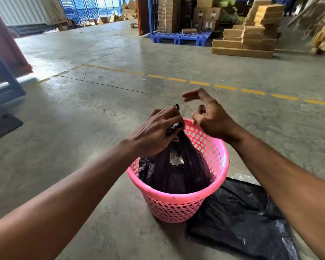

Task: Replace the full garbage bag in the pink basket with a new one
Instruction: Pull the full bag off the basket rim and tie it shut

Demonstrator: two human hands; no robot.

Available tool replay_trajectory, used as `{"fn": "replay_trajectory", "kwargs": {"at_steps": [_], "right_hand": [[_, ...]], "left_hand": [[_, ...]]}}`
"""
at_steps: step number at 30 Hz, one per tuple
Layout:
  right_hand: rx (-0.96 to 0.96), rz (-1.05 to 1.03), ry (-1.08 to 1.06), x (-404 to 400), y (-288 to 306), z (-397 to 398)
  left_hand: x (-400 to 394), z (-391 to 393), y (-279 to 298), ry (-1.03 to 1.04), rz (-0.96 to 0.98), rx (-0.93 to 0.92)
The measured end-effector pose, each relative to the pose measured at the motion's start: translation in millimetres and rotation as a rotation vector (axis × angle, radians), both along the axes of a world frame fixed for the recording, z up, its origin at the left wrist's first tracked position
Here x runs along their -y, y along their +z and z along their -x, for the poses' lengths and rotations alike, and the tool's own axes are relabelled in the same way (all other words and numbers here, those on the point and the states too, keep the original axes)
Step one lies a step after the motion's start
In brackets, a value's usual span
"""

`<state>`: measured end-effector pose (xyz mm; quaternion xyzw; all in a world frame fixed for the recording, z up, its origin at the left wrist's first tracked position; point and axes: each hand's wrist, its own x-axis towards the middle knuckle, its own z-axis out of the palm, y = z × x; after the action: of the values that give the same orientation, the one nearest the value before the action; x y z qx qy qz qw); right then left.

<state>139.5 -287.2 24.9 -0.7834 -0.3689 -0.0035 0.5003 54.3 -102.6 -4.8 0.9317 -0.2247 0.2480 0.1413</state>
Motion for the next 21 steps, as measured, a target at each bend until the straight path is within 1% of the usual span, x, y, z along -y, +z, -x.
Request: {"fn": "replay_trajectory", "kwargs": {"at_steps": [2,4,6,8,11,14,17,18,19,21], "right_hand": [[0.05,0.089,0.135,-8,4,5],[0.08,0.178,0.203,-11,4,5],[0.12,0.206,0.154,-9,6,1],[0.137,0.198,0.083,-2,6,-5],[0.076,0.175,0.075,8,-2,-11],[-0.007,0.188,0.103,13,-17,-18],[-0.04,0.242,0.023,23,-34,-28],[-0.044,0.278,-0.015,29,-40,-32],[-0.027,0.352,-0.051,36,-46,-35],[0.081,0.589,-0.105,48,-59,-37]], "left_hand": [[3,-1,-5,-0.059,0.017,0.028],[4,-1,-8,-0.112,0.046,0.026],[3,1,-9,-0.154,0.112,-0.002],[2,3,-10,-0.148,0.198,-0.018],[0,1,-12,-0.072,0.355,-0.046],[-7,-3,-19,-0.001,0.51,-0.198],[-16,-5,-30,0.015,0.706,-0.461],[-22,-5,-32,0.023,0.73,-0.551],[-30,-6,-35,0.077,0.666,-0.624],[-49,-7,-38,0.314,0.231,-0.665]]}}
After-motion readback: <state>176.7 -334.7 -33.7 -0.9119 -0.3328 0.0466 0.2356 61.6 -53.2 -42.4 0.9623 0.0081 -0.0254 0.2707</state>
